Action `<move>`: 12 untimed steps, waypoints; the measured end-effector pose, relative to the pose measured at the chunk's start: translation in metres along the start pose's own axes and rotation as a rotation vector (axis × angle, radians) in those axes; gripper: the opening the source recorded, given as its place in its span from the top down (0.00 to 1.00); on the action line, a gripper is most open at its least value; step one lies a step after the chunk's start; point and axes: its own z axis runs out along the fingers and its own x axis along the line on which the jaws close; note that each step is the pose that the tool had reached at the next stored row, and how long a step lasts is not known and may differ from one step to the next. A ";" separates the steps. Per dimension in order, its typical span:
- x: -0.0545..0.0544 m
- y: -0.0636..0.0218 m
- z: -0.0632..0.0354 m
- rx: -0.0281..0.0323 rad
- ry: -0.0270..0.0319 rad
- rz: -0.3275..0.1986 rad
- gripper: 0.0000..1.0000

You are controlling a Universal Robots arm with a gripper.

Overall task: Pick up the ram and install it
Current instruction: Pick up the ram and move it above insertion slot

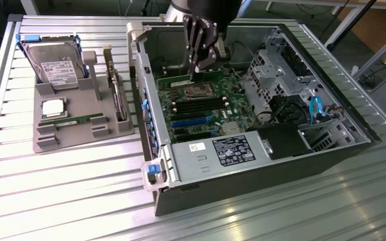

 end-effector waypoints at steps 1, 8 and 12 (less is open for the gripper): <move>0.000 -0.0064 0.0019 -0.0005 0.0013 0.000 0.87; 0.003 -0.0753 0.0085 -0.0020 0.0046 -0.004 0.87; 0.003 -0.0844 0.0096 -0.0019 0.0053 -0.005 0.87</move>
